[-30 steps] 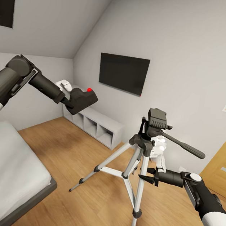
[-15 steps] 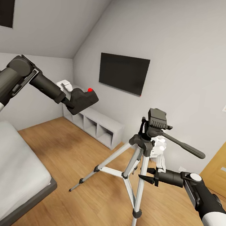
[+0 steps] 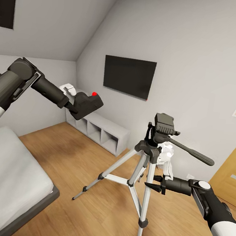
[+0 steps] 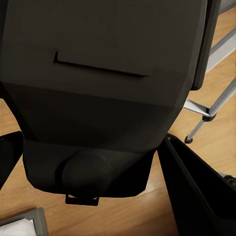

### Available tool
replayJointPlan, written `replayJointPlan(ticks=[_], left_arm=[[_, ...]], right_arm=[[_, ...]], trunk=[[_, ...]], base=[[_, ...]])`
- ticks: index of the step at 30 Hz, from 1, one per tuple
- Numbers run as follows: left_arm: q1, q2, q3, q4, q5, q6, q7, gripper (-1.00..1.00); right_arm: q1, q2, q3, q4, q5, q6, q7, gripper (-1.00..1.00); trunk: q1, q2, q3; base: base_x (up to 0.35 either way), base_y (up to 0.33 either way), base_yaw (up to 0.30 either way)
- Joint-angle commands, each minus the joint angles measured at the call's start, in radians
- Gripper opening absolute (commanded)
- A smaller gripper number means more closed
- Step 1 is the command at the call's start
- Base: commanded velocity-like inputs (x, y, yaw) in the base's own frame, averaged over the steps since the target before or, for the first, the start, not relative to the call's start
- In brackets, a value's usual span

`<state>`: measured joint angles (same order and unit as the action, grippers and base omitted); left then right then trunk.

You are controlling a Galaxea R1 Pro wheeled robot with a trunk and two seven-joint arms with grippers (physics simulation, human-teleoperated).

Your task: Attach the digital camera to the camera tripod in the bedroom.

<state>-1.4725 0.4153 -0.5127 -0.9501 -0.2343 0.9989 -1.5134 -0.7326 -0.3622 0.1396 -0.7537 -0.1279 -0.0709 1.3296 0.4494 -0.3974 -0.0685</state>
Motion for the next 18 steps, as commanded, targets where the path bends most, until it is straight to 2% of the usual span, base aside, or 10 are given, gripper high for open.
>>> replayJointPlan(ticks=[1,6,11,18], left_arm=[[-0.002,0.000,-0.001,-0.001,-0.010,0.010,-0.010,-1.00],[-0.002,0.000,-0.001,-0.001,-0.010,0.010,-0.010,-1.00],[-0.002,-0.005,-0.001,-0.001,-0.010,0.010,-0.010,-1.00],[-0.002,-0.010,-0.001,-0.001,-0.010,0.010,-0.010,-1.00]], right_arm=[[-0.001,-0.001,0.005,0.001,-0.009,-0.008,-0.002,-1.00],[-0.001,-0.002,0.006,0.001,-0.009,-0.009,-0.002,-1.00],[-0.001,-0.001,0.055,0.001,-0.005,0.002,-0.003,-1.00],[-0.001,0.000,0.059,0.001,-0.004,0.006,-0.003,-1.00]], trunk=[[0.001,-0.003,-0.002],[0.001,-0.003,-0.002],[0.001,-0.003,-0.002],[0.001,-0.003,-0.002]], base=[[0.000,0.000,0.000],[0.000,0.000,0.000],[0.000,0.000,0.000],[0.000,0.000,0.000]])
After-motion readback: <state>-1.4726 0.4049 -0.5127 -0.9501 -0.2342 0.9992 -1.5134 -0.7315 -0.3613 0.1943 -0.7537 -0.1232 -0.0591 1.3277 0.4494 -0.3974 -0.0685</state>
